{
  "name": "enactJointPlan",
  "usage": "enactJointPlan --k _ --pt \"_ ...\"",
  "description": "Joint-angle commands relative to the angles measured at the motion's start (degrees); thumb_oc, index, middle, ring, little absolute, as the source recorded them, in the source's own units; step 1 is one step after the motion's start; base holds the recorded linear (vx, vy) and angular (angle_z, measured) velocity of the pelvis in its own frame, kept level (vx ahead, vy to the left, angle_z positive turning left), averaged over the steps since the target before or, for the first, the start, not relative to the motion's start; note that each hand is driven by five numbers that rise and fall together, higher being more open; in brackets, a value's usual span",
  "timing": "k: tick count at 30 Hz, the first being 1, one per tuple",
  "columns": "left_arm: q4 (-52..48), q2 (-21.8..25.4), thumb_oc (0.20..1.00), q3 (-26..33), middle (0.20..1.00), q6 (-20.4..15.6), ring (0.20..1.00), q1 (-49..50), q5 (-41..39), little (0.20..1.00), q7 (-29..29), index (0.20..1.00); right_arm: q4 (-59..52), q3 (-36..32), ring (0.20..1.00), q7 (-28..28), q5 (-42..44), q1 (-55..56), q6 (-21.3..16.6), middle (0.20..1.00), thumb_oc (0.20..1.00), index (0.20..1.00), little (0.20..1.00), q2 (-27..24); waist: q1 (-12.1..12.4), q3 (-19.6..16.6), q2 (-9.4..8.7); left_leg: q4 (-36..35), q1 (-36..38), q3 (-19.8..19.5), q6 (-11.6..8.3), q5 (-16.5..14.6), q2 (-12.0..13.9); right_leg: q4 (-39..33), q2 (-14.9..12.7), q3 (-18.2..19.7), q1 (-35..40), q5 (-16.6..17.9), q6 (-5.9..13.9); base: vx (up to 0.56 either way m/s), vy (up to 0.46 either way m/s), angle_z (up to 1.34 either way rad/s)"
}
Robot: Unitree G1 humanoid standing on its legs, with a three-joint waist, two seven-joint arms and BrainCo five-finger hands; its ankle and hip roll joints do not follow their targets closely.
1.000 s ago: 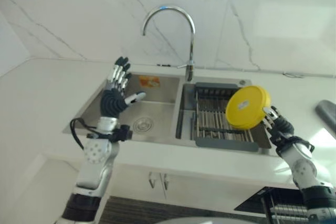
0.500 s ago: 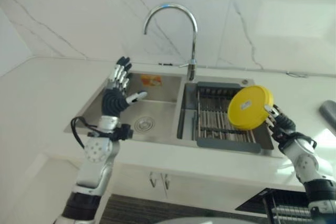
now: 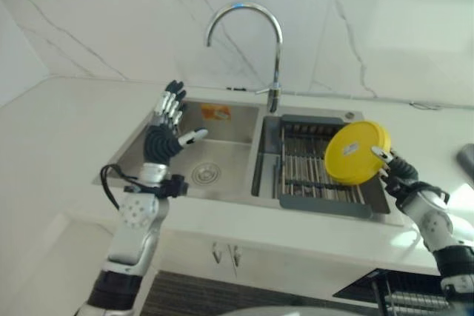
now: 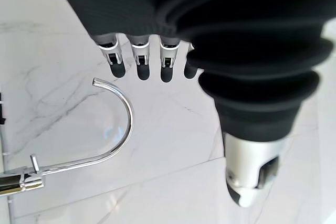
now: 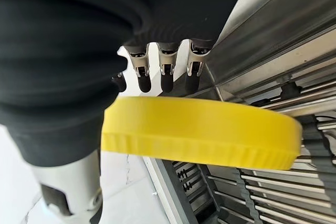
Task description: Place the dishes in the dishwasher.
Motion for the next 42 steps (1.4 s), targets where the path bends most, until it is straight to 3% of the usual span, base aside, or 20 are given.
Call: enactJointPlan --k 1,29,31,32,33,34,39,42 --pt "0.06 3.86 1.000 -1.93 1.000 -1.63 1.000 -4.98 -0.70 1.000 0.59 1.000 2.59 -0.03 1.000 0.30 -0.81 -7.57 -0.83 1.000 1.000 1.000 1.000 -3.05 1.86 0.86 -1.82 0.38 0.85 -1.02 0.56 -4.96 -0.70 0.39 -0.74 -2.80 5.81 -8.01 1.57 0.00 0.000 0.00" --pt "-0.04 4.70 1.000 -3.56 1.000 0.09 1.000 -6.62 -1.01 1.000 1.74 1.000 9.41 3.53 1.000 0.19 -0.90 -13.13 -0.56 1.000 1.000 1.000 1.000 -4.29 3.12 1.17 -1.66 0.38 1.09 -1.95 0.62 -5.26 -1.25 0.39 -0.74 -3.45 6.41 -8.38 1.36 0.00 0.000 0.01" --pt "0.15 4.73 1.000 -3.73 1.000 0.15 1.000 -6.79 -1.07 1.000 1.76 1.000 9.96 3.63 0.671 -0.38 -0.48 -13.60 -1.16 0.671 0.671 0.671 0.671 -4.45 3.23 1.10 -1.63 0.38 1.10 -2.09 0.61 -5.30 -1.29 0.39 -0.74 -3.59 6.47 -8.45 1.33 0.00 0.000 0.00" --pt "0.16 4.75 1.000 -3.76 1.000 0.20 1.000 -6.83 -1.06 1.000 1.73 1.000 10.15 3.64 0.551 -0.85 -0.54 -13.74 -1.44 0.551 0.551 0.551 0.551 -4.31 3.27 1.08 -1.63 0.38 1.09 -2.10 0.59 -5.30 -1.28 0.39 -0.76 -3.63 6.47 -8.43 1.33 0.00 0.000 0.00" --pt "0.23 4.81 1.000 -3.82 1.000 -0.02 1.000 -6.68 -1.12 1.000 1.65 1.000 10.50 3.56 0.304 -1.08 -0.49 -13.87 -1.71 0.304 0.304 0.304 0.304 -4.38 3.36 1.08 -1.59 0.38 1.10 -2.18 0.63 -5.34 -1.35 0.39 -0.75 -3.70 6.51 -8.44 1.33 0.00 0.000 0.00" --pt "0.33 4.83 1.000 -3.92 1.000 -0.08 1.000 -6.72 -1.15 1.000 1.69 1.000 10.89 3.59 0.200 -1.26 -0.40 -14.08 -1.99 0.200 0.200 0.200 0.200 -4.35 3.43 1.08 -1.55 0.38 1.09 -2.18 0.63 -5.33 -1.35 0.39 -0.76 -3.75 6.52 -8.44 1.33 0.00 0.000 0.00" --pt "0.23 4.73 1.000 -4.60 1.000 0.26 1.000 -6.99 -1.16 1.000 2.20 1.000 12.11 3.83 0.200 -3.39 0.09 -15.38 -3.42 0.200 0.200 0.200 0.200 -3.87 3.73 1.07 -1.32 0.38 1.06 -2.35 0.69 -5.35 -1.48 0.39 -0.81 -3.98 6.57 -8.46 1.28 0.00 0.003 0.01" --pt "0.41 4.77 1.000 -4.96 1.000 0.22 1.000 -7.02 -1.39 1.000 2.59 1.000 11.48 3.21 0.200 -6.35 0.58 -15.71 -7.04 0.200 0.200 0.200 0.200 -2.64 3.76 1.12 -1.06 0.38 1.08 -2.40 0.75 -5.38 -1.52 0.39 -0.90 -4.02 6.56 -8.39 1.28 0.00 0.013 0.03"
